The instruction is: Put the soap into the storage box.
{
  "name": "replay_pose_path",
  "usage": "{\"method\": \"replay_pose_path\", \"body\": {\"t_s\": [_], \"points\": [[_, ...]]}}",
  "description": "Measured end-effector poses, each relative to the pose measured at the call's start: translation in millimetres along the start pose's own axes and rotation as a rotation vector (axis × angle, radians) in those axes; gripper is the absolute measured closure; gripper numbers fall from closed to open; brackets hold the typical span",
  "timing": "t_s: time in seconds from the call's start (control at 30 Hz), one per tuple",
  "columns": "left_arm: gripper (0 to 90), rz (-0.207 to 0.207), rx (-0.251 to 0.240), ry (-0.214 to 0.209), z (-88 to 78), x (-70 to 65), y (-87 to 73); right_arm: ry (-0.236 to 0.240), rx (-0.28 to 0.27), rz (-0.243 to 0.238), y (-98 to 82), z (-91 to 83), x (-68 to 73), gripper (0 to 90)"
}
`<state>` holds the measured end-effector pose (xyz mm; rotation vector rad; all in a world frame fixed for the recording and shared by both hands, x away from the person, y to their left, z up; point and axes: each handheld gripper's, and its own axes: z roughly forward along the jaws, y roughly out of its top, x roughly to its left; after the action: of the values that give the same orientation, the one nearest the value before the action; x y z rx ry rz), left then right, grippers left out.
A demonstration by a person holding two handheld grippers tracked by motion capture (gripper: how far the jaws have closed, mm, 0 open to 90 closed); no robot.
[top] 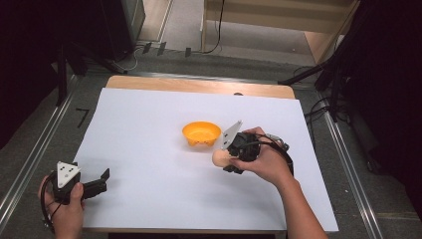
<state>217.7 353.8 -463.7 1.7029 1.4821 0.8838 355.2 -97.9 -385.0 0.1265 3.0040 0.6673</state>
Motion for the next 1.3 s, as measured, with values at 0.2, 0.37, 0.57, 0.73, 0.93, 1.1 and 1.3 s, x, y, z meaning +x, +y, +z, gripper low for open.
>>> {"method": "replay_pose_path", "body": {"t_s": [0.2,0.37,0.57,0.73,0.93,1.1,1.3], "points": [[0.0,-0.002,0.0,0.001,-0.1,0.1,-0.1,0.008,-0.002,-0.013,9.8,0.2,-9.5,32.7],[0.0,-0.001,0.0,0.0,-0.1,0.0,-0.1,0.02,-0.001,-0.018,16.9,1.3,-15.1,32.6],[0.0,0.002,0.0,0.0,-0.1,-0.3,0.0,0.021,-0.008,-0.036,26.9,0.8,-21.3,32.7],[0.0,0.004,0.002,0.001,-0.2,-0.4,0.1,0.023,-0.009,-0.051,37.4,-0.4,-26.4,32.6],[0.0,0.003,0.002,-0.002,0.0,-0.2,0.1,0.018,-0.016,-0.057,46.6,-3.2,-32.8,32.7],[0.0,0.01,-0.001,0.007,-0.3,-1.3,-0.1,0.017,-0.024,-0.077,55.4,-2.4,-41.1,32.7],[0.0,0.006,-0.004,0.005,-0.3,-1.1,-0.2,0.019,-0.023,-0.079,63.7,2.3,-52.3,32.6]]}}
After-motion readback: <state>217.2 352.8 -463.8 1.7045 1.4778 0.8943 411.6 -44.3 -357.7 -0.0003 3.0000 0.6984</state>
